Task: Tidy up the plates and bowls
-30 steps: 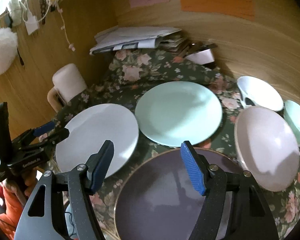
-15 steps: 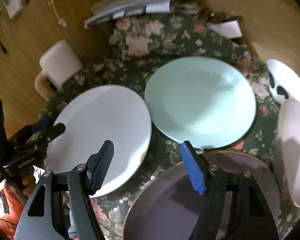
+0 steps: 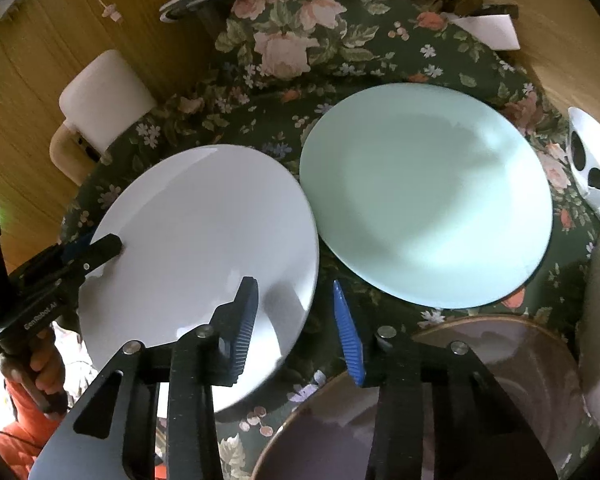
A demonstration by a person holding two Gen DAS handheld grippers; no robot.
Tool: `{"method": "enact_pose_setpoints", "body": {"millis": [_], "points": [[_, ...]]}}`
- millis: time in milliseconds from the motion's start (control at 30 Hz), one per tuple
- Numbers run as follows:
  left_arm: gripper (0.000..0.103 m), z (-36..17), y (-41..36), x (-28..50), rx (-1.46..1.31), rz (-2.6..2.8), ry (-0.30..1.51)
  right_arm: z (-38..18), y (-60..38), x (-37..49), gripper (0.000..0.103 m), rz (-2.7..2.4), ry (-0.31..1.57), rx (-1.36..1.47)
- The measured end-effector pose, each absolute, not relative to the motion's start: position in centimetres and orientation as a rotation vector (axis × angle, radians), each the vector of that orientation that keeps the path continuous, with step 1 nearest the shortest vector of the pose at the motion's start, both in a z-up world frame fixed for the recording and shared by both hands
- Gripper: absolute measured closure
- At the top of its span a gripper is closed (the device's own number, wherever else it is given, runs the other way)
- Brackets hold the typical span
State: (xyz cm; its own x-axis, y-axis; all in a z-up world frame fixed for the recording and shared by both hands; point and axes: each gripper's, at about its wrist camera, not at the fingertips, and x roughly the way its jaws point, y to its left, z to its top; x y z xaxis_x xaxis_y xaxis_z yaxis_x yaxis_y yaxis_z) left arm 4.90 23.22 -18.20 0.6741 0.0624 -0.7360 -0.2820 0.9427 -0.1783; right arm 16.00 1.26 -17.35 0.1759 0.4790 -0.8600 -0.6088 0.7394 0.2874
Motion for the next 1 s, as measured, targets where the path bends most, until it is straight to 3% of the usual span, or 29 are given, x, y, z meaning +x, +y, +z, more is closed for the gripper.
{"method": "enact_pose_setpoints", "body": {"millis": [200, 1000], "points": [[0.074, -18.4, 23.3, 5.0, -0.314, 0.159, 0.811, -17.5, 2.2, 16.2, 0.071, 0.794, 1.173, -0.146], [0.074, -17.3, 22.0, 4.9, -0.260, 0.162, 0.782, -16.0, 0.9, 15.0, 0.074, 0.780, 1.110, -0.118]]}}
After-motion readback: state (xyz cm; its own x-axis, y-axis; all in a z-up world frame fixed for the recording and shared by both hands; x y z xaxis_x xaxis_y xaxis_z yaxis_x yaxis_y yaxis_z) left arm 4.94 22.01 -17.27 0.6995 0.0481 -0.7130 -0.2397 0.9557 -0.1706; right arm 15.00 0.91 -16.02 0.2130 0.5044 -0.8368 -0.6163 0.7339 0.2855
